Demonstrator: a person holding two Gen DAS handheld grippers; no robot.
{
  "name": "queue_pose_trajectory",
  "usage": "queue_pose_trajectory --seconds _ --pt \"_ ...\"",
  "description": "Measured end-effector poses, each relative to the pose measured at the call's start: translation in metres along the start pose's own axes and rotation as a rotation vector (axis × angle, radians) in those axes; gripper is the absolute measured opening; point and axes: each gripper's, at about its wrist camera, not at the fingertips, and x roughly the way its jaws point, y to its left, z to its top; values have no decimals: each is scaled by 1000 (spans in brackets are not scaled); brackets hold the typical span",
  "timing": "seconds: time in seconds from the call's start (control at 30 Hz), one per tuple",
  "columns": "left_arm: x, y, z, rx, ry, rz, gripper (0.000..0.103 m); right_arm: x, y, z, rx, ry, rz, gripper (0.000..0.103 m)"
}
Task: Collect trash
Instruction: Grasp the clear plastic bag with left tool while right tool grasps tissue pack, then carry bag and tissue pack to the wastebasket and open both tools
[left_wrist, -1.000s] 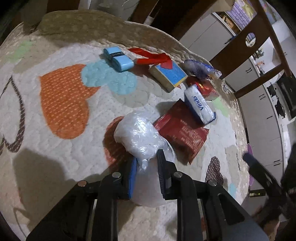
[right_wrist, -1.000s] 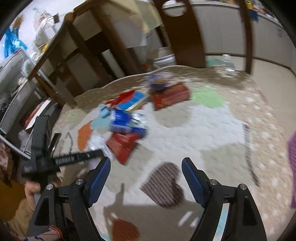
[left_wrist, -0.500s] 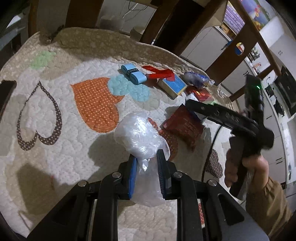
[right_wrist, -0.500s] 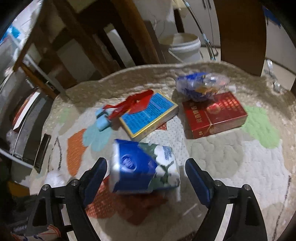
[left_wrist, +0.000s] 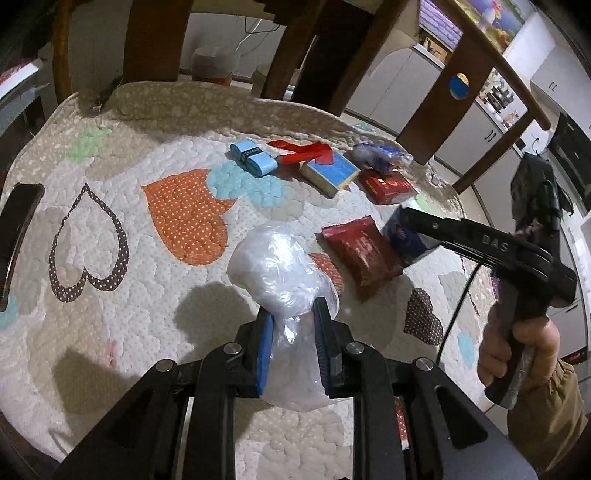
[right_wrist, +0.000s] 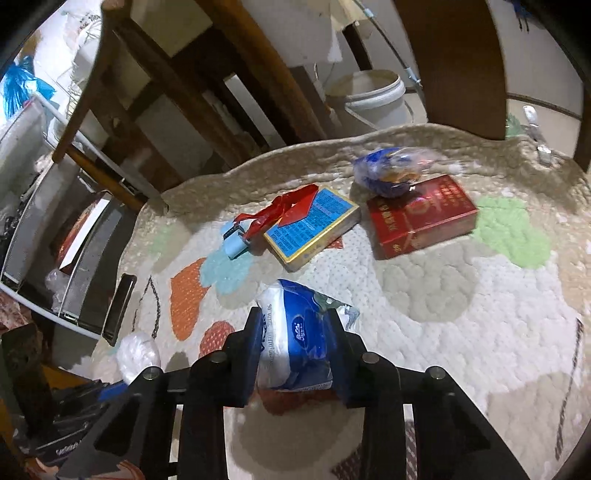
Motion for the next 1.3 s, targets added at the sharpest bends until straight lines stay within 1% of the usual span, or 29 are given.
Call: queue_pose_trajectory --seconds 0.23,0.47,0.73,0.9,1.03,1.13,1.3 --pt "-13 -15 -6 32 -12 2 20 -44 -19 -26 66 -56 18 35" --pt "-20 -40 -12 93 -16 3 20 -100 -43 -59 108 -132 -40 35" --pt "-19 -86 -17 202 -5 -7 20 -145 -79 -89 187 -214 -90 35" --pt "-12 -121 -15 271 12 -24 20 -170 -104 -107 249 -261 -108 35" --pt "-4 -155 -10 339 19 -42 20 -186 -118 -115 263 -296 -129 35" --pt "5 -189 -4 403 24 -61 20 -205 -135 -123 283 -340 -148 35" --pt "34 -257 -2 501 54 -124 20 -238 -173 -139 350 -404 -182 35"
